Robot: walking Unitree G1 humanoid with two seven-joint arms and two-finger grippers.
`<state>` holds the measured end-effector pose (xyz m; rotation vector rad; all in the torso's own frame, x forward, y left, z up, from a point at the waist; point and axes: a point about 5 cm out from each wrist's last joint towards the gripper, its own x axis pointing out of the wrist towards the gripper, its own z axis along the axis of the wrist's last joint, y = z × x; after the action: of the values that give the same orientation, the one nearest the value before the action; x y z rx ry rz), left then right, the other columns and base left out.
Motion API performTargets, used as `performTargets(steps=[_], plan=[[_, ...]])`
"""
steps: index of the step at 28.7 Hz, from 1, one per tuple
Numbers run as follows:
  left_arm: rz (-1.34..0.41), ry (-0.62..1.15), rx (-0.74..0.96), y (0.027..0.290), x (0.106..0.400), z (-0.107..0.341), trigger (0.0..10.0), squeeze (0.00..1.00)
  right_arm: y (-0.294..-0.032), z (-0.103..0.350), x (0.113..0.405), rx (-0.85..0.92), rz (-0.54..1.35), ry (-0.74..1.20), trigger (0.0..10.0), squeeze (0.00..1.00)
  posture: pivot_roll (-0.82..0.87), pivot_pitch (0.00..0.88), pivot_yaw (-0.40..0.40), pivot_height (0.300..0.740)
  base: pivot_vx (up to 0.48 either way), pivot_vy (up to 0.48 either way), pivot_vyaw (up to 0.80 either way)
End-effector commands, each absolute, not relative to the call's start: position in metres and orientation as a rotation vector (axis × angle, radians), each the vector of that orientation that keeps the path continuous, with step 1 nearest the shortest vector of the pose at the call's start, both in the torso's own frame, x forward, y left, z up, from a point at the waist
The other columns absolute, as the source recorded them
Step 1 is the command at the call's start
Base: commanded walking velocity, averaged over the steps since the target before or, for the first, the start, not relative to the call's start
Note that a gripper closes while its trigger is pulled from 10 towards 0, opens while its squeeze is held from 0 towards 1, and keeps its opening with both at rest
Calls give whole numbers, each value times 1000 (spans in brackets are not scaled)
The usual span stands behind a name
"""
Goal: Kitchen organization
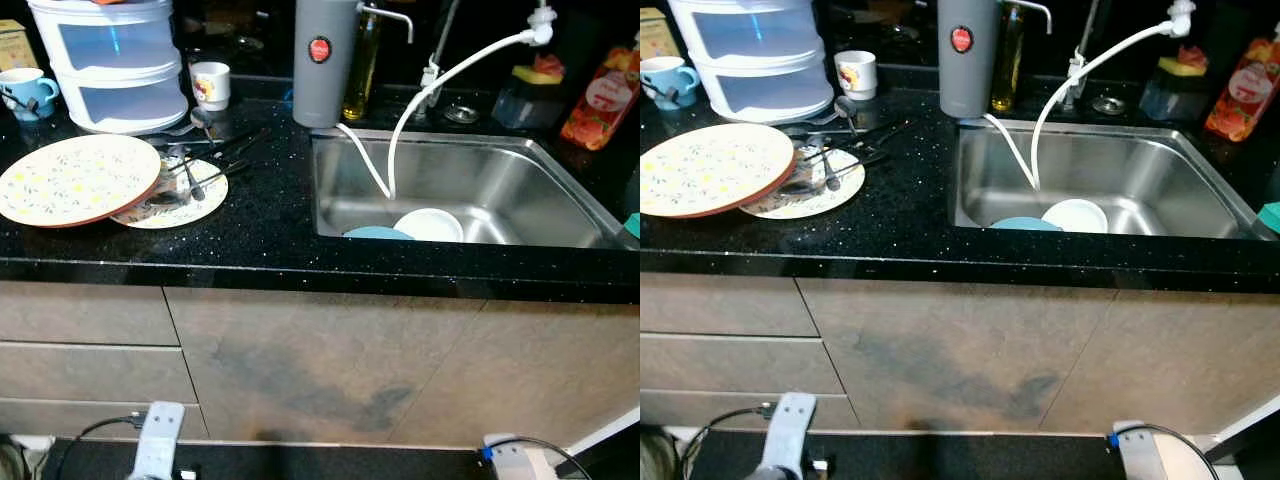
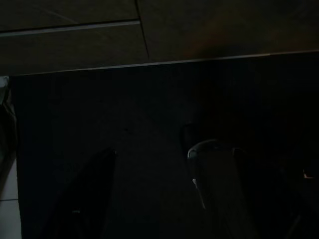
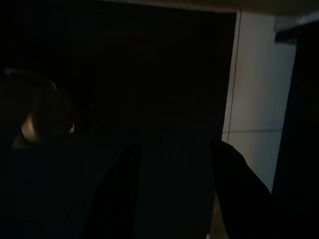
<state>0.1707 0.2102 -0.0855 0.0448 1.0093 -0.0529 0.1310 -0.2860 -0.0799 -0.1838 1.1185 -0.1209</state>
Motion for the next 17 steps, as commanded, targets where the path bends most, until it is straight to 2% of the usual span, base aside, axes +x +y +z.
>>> performTargets(steps=[1, 11, 17], plan=[[-70, 1046, 53, 206, 164, -90, 10000, 0, -287, -82, 122, -175, -122, 1130, 10000, 0, -53, 0, -21, 740, 0, 0, 0], [-91, 1064, 65, 202, 159, -92, 10000, 0, -288, -86, 106, -186, -112, 1163, 10000, 0, -73, 0, -2, 740, 0, 0, 0], [-92, 1069, 66, 202, 158, -93, 10000, 0, -271, -93, 107, -185, -91, 1169, 10000, 0, -71, 0, -5, 740, 0, 0, 0]])
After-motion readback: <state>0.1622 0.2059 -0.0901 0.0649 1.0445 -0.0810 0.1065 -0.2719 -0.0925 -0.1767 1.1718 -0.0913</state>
